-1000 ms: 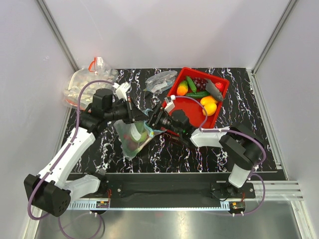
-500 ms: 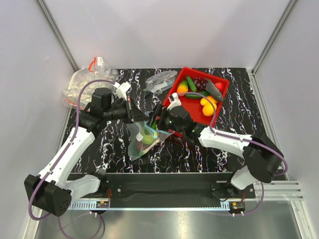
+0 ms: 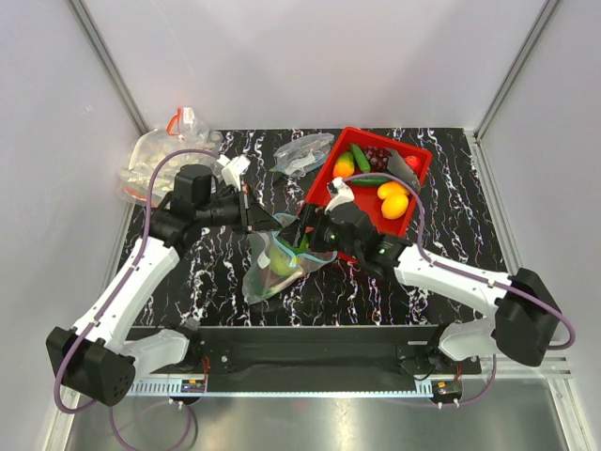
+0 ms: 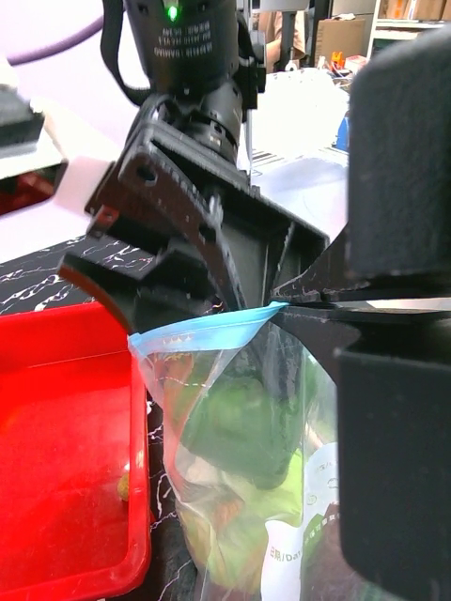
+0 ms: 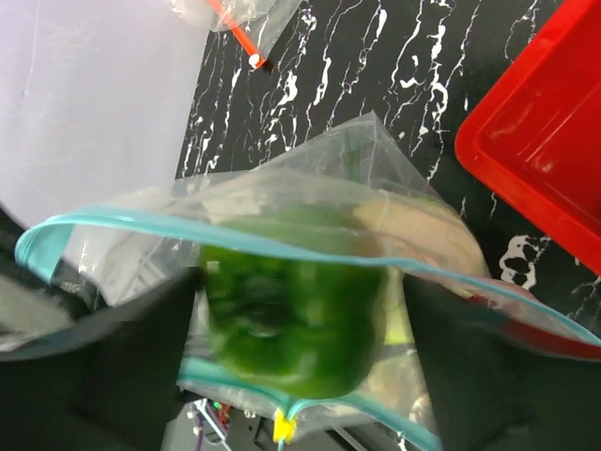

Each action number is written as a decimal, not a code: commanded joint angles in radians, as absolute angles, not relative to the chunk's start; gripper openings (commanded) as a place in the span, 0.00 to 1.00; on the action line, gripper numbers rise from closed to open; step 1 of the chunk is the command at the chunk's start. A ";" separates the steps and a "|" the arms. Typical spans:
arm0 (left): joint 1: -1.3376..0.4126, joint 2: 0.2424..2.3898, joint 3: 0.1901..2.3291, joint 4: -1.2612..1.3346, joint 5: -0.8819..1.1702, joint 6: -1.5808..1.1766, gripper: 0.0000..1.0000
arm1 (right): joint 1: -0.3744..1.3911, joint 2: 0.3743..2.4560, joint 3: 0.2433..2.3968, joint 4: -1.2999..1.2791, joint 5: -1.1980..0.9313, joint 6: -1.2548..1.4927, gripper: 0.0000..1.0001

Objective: Place the food in the zip-top bag and seal the zipper
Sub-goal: Place the fake vegetable in the zipper food storage bag, then adjust the zipper food storage bag at the center of the board.

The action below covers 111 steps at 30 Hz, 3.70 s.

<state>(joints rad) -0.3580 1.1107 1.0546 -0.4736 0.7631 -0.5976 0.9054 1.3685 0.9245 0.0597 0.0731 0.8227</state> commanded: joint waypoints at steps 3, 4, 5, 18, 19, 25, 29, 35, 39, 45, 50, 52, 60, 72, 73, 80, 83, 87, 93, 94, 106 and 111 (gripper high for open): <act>-0.348 1.114 1.109 -0.416 0.828 -0.583 0.00 | 0.911 1.305 0.899 -0.044 0.104 0.773 0.84; -0.348 1.114 1.111 -0.417 0.830 -0.581 0.00 | 0.911 1.302 0.897 -0.048 0.103 0.776 0.78; -0.347 1.115 1.114 -0.422 0.830 -0.580 0.00 | 0.913 1.299 0.897 -0.058 0.103 0.775 0.73; -0.348 1.132 1.115 -0.440 0.854 -0.564 0.00 | 0.911 1.195 0.816 0.030 0.198 0.848 0.34; -0.347 1.131 1.112 -0.439 0.859 -0.566 0.00 | 0.913 1.190 0.802 0.104 0.202 0.877 0.32; -0.347 1.126 1.108 -0.423 0.879 -0.586 0.00 | 0.913 1.272 0.822 0.274 0.103 0.928 0.29; -0.347 1.126 1.106 -0.425 0.887 -0.586 0.00 | 0.911 1.359 0.847 0.396 0.035 0.962 0.28; -0.348 1.121 1.098 -0.396 0.914 -0.610 0.00 | 0.911 1.455 0.805 0.603 0.025 1.003 0.24; -0.347 1.131 1.097 -0.388 0.930 -0.612 0.00 | 0.913 1.540 0.828 0.669 -0.038 1.035 0.24; -0.345 1.124 1.100 -0.388 0.930 -0.609 0.00 | 0.911 1.562 0.807 0.586 -0.006 1.022 0.71; -0.330 1.120 1.092 -0.396 0.916 -0.597 0.00 | 0.913 1.442 0.811 0.390 0.083 0.913 0.93; -0.321 1.120 1.089 -0.397 0.908 -0.595 0.00 | 0.911 1.395 0.824 0.291 0.127 0.862 0.93; -0.288 1.094 1.091 -0.433 0.882 -0.565 0.00 | 0.913 1.206 0.905 -0.074 0.205 0.746 0.92; -0.282 1.078 1.088 -0.453 0.876 -0.548 0.00 | 0.911 1.173 1.022 -0.426 0.290 0.680 0.69; -0.282 1.077 1.088 -0.457 0.874 -0.545 0.00 | 0.911 1.180 1.025 -0.446 0.293 0.680 0.65; -0.278 1.066 1.089 -0.488 0.842 -0.522 0.00 | 0.911 1.167 1.026 -0.520 0.350 0.677 0.61; -0.276 1.065 1.091 -0.497 0.836 -0.515 0.00 | 0.911 1.177 1.037 -0.552 0.357 0.677 0.60; -0.276 1.063 1.095 -0.511 0.816 -0.502 0.00 | 0.911 1.183 1.043 -0.581 0.374 0.681 0.60; -0.273 1.065 1.083 -0.515 0.804 -0.499 0.00 | 0.913 1.245 1.055 -0.545 0.267 0.660 0.40; -0.273 1.065 1.080 -0.508 0.807 -0.503 0.00 | 0.913 1.264 1.055 -0.532 0.249 0.660 0.28; -0.392 1.162 1.132 -0.607 0.732 -0.436 0.01 | 0.914 1.262 1.182 -0.423 0.103 0.652 0.00; -0.488 1.216 1.207 -0.680 0.654 -0.384 0.19 | 0.917 1.285 1.249 -0.413 0.120 0.661 0.00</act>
